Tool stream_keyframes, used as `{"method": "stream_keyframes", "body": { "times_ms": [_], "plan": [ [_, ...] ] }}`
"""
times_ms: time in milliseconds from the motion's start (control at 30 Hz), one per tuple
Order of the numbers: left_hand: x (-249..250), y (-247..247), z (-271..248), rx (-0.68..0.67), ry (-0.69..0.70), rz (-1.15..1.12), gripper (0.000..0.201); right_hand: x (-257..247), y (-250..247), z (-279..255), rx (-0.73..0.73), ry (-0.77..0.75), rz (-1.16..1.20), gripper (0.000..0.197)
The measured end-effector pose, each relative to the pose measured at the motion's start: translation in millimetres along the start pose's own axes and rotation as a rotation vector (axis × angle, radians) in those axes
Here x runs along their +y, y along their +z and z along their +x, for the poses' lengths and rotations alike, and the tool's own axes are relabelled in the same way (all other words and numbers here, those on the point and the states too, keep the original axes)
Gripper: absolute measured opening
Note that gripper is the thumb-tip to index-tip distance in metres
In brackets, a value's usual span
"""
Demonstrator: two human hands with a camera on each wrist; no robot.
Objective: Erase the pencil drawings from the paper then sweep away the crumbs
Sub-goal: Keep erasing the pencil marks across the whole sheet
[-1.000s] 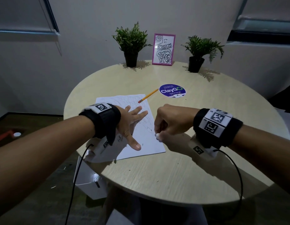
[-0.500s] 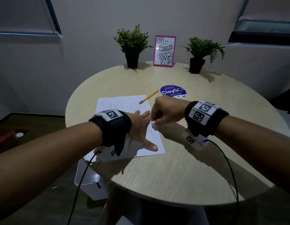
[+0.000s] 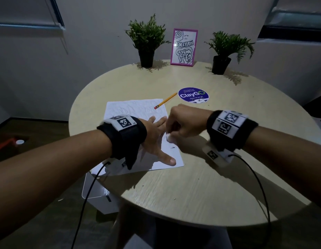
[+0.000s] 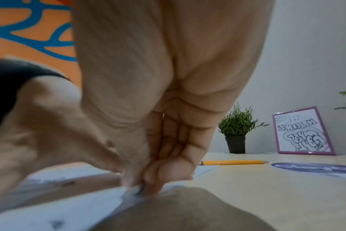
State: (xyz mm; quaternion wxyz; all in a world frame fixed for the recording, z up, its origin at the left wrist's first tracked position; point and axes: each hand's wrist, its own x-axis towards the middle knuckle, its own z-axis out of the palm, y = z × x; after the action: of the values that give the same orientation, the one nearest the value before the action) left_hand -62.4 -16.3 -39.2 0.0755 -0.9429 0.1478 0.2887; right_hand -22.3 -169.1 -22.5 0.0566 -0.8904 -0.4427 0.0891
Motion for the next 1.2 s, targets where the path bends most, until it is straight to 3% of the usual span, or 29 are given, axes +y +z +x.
{"method": "stream_keyframes", "body": {
  "times_ms": [133,300,500,567,733,900,1000,1200],
  "plan": [
    [1.1,-0.5,-1.1,0.012,0.012,0.01,0.133,2.0,5.3,1.5,0.056,0.016,-0.034,0.016],
    [0.6,2.3,1.5,0.009,-0.013,0.021,0.141,-9.4,0.3,-25.6,-0.219,-0.051,0.097,0.011],
    [0.2,0.7,0.8,0.022,0.0,0.027,0.137,7.6,1.9,7.3,0.079,0.034,-0.059,0.015],
    [0.0,0.1,0.8,0.02,-0.001,0.022,0.137,2.7,5.5,0.6,0.062,0.02,-0.069,0.014],
    [1.6,1.5,1.3,0.012,-0.009,0.035,0.141,-11.8,3.5,-25.6,-0.157,-0.054,0.083,0.012],
    [4.8,-2.1,-3.4,0.008,-0.002,0.008,0.136,-1.0,1.9,7.8,0.049,0.04,-0.038,0.016],
    [5.1,-1.9,-2.9,0.014,-0.01,0.006,0.139,-1.7,5.8,4.4,0.08,0.04,-0.065,0.016],
    [5.4,-0.8,0.6,0.001,-0.046,0.009,0.147,-10.1,-1.2,-14.1,-0.17,-0.01,0.054,0.014]
  ]
}}
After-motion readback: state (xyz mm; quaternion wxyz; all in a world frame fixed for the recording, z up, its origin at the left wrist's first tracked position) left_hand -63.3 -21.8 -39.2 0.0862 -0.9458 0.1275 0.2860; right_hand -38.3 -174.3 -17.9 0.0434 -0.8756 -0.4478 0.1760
